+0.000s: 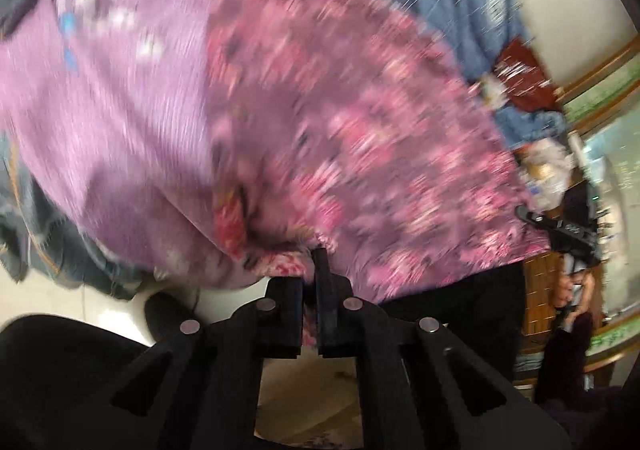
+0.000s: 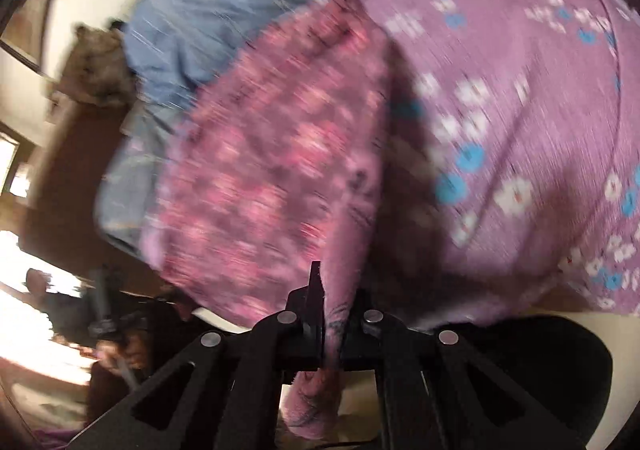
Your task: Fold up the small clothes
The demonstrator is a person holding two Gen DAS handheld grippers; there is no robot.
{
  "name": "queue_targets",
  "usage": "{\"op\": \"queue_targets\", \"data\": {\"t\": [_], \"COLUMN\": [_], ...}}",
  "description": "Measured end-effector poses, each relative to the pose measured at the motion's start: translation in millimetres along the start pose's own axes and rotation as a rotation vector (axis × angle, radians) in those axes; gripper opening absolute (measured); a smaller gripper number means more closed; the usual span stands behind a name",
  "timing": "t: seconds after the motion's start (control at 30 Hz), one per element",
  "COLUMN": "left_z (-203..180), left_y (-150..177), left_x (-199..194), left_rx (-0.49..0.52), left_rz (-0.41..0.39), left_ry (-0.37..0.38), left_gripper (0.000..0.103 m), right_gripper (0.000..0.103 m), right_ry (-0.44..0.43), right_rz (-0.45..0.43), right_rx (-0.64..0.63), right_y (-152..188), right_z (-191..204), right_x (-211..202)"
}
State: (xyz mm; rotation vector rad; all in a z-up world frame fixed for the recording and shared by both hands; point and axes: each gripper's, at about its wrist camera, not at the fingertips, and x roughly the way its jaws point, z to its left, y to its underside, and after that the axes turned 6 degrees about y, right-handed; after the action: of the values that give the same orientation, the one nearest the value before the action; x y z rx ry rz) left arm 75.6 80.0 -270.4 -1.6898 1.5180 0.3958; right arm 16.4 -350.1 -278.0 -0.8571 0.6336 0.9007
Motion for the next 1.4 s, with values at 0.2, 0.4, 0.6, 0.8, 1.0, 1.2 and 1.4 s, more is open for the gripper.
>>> {"op": "queue_targets", "data": {"t": [0.2, 0.4, 0.6, 0.8, 1.0, 1.2, 1.4], "left_z": [-26.9, -27.1, 25.1, 106.5, 143.5, 104.1, 38.7], "left_y": [-67.4, -175.1, -283.9, -346.4, -345.7, -305.6, -254.9], "left_x": [-58.9, -65.1, -21.2, 59.6, 90.1, 13.6, 63.9], "left_rx": [0.046, 0.055, -0.071, -0.208, -0.296, -0.31, -0.245], "left_rz": [-0.17, -0.315, -0.383, -0.413, -0.474, -0.835, -0.579], "left_ry": [0.165, 0.165, 0.084, -0.017, 0.071, -0.053, -0.259], "left_gripper": [0.002, 0.002, 0.002, 0.003, 0.025, 0.08, 0.081], "right_gripper": [0.003, 0.003, 0.003, 0.033, 0.059, 0.059, 0.055], "right_ry": [-0.209, -0.266, -0.232, -0.168, -0.179, -0.058, 0.059], "right_rz": [-0.117, -0.218, -0.263, -0.23, -0.309, -0.378, -0.212], "right_rx": [0.007, 0.038, 0.155, 0.429, 0.533, 0.24, -0.076], "right_y": [-51.6, -145.6, -265.4, -350.8, -341.7, -331.6, -305.3], "right_z": [20.2, 41.1, 28.0, -35.0, -70.1, -6.7, 97.8], "right_x": [-44.8, -36.9, 29.9, 160.0, 195.7, 144.9, 173.5]}}
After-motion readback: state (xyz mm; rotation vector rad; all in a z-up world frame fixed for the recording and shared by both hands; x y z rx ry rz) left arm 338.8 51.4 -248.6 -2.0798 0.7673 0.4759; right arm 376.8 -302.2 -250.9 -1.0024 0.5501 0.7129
